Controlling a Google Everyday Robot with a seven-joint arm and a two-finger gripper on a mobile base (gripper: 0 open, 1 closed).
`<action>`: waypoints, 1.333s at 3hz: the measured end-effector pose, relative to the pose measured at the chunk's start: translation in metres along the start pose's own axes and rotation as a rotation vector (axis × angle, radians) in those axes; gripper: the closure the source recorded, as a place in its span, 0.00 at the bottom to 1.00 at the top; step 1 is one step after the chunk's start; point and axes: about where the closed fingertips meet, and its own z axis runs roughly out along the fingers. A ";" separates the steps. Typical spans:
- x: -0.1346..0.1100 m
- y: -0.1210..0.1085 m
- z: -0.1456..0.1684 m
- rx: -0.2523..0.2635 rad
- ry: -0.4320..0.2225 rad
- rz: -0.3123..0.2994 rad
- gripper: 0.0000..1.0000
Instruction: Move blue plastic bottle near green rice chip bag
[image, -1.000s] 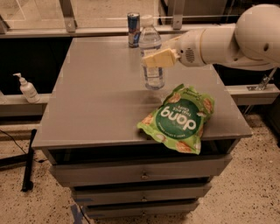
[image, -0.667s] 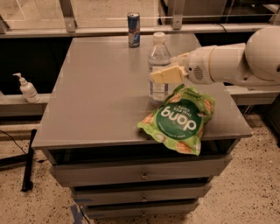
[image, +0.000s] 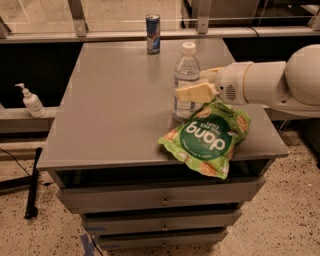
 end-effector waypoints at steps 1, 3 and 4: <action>-0.001 0.000 0.000 0.000 0.000 0.000 0.82; 0.000 0.002 -0.001 0.000 -0.007 -0.008 0.36; 0.002 0.010 -0.006 0.002 -0.032 -0.035 0.13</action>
Offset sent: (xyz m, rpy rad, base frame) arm -0.0188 -0.0076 -0.0012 -0.0009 -0.1019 0.0165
